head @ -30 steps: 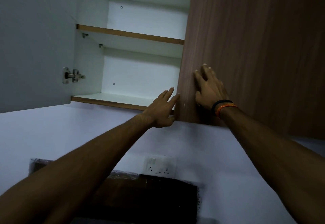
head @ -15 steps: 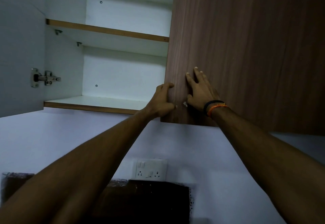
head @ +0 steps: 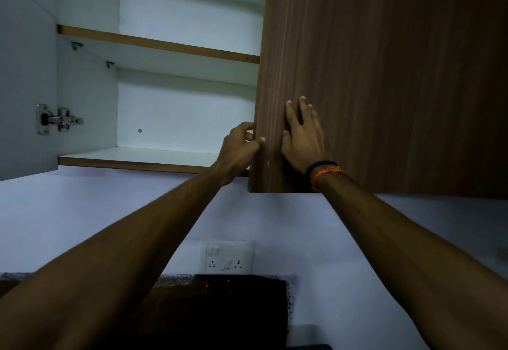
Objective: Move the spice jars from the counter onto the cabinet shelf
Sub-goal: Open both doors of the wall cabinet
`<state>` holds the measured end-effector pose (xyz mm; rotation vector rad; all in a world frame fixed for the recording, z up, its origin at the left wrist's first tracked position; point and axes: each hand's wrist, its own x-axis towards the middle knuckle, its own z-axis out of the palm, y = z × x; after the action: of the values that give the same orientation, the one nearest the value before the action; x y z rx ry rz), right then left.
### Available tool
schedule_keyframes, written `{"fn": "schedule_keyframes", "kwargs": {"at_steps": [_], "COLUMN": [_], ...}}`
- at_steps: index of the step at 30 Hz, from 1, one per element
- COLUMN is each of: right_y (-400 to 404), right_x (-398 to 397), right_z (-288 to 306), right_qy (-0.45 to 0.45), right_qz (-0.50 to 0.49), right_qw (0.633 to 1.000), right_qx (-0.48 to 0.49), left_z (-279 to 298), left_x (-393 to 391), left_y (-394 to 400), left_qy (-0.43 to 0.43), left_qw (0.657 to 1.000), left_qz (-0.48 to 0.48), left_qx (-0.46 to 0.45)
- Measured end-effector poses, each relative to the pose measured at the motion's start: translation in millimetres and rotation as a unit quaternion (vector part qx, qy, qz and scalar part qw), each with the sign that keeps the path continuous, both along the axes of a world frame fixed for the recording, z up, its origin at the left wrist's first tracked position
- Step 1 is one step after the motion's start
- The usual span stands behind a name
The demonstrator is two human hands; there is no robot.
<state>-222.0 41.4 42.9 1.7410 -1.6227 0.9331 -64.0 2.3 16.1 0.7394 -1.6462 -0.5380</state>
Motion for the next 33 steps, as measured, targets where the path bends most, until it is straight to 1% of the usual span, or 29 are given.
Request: {"fn": "schedule_keyframes", "kwargs": {"at_steps": [2, 5, 11, 14, 17, 21, 28, 33], "right_y": [10.1, 26.0, 59.5, 77.9, 97.3, 121.0, 168.9, 202.3], "right_x": [3.5, 10.9, 29.5, 34.5, 34.2, 27.0, -6.4, -31.4], "right_z": [0.6, 4.3, 15.8, 24.1, 32.0, 34.9, 25.7, 25.9], "right_qy": [-0.003, -0.014, -0.113, -0.12, -0.106, -0.095, -0.113, -0.127], "right_qz": [0.012, 0.031, 0.07, 0.048, 0.004, -0.042, -0.034, -0.041], "right_qw": [0.999, 0.996, 0.982, 0.98, 0.982, 0.977, 0.961, 0.959], "right_qx": [-0.03, -0.078, -0.137, -0.15, -0.155, -0.187, -0.25, -0.251], "left_z": [0.9, 1.6, -3.7, -5.5, -6.1, -9.2, -7.8, -8.5], "left_x": [-0.7, -2.3, -5.5, -9.4, -17.1, -31.0, -71.6, -99.9], "left_y": [10.4, 28.8, 64.4, 81.1, 95.7, 113.7, 151.5, 174.4], "left_qy": [0.002, 0.015, 0.031, 0.033, 0.035, 0.023, -0.016, -0.038], "left_qw": [1.0, 0.999, 0.985, 0.971, 0.96, 0.951, 0.944, 0.926], "left_qz": [-0.005, -0.048, -0.17, -0.235, -0.279, -0.307, -0.321, -0.36], "left_qx": [-0.004, -0.005, 0.002, 0.016, 0.014, -0.011, -0.079, -0.103]}}
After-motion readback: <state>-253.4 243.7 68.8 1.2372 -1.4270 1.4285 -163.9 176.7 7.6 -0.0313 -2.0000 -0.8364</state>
